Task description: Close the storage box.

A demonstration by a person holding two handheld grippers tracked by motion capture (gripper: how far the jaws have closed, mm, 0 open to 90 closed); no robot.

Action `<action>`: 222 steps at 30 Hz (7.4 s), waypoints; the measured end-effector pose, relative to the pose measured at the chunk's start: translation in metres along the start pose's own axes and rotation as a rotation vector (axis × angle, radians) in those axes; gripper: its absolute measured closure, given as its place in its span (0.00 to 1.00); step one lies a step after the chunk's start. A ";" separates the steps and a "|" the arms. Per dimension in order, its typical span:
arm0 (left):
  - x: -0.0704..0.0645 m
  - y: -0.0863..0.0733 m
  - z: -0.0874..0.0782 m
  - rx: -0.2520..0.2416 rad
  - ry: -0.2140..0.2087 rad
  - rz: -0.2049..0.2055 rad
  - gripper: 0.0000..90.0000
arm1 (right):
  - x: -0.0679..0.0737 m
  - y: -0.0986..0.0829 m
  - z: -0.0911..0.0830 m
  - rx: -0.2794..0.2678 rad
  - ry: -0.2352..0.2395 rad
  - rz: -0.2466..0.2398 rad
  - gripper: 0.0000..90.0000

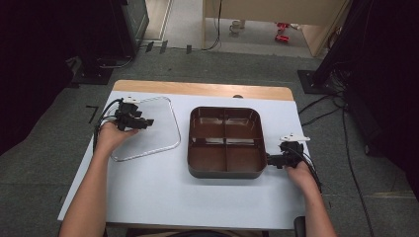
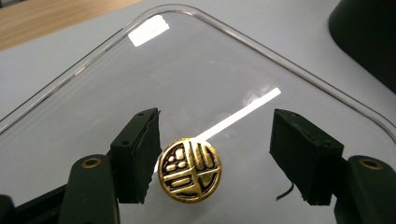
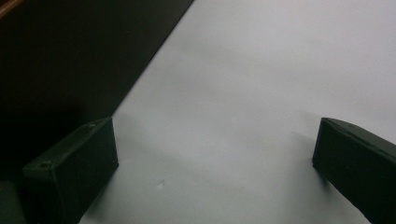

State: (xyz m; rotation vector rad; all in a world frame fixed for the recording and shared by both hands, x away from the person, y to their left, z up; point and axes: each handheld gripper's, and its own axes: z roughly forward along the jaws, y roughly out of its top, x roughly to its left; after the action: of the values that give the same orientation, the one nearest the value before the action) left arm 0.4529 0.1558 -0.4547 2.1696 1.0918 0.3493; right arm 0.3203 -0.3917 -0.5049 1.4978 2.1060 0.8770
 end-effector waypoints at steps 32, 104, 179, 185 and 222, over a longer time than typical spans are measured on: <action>0.002 -0.005 -0.010 -0.031 0.071 0.009 0.66 | 0.000 0.000 0.000 0.000 0.001 0.000 0.00; -0.196 0.095 -0.001 -0.041 -0.225 0.226 0.66 | 0.000 0.000 0.000 -0.001 0.000 -0.001 0.00; -0.230 0.094 0.017 -0.050 -0.288 0.283 0.35 | 0.000 0.000 0.000 -0.001 0.000 -0.001 0.00; -0.214 0.086 0.002 -0.093 -0.281 0.257 0.31 | 0.000 0.000 0.000 -0.001 -0.001 0.000 0.00; -0.128 -0.021 -0.037 -0.104 -0.159 0.166 0.29 | 0.000 0.000 0.000 -0.002 -0.001 0.000 0.00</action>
State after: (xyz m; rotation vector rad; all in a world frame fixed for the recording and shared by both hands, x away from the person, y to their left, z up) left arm 0.3434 0.0805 -0.4343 2.1596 0.7914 0.2956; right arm 0.3200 -0.3917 -0.5050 1.4971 2.1040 0.8772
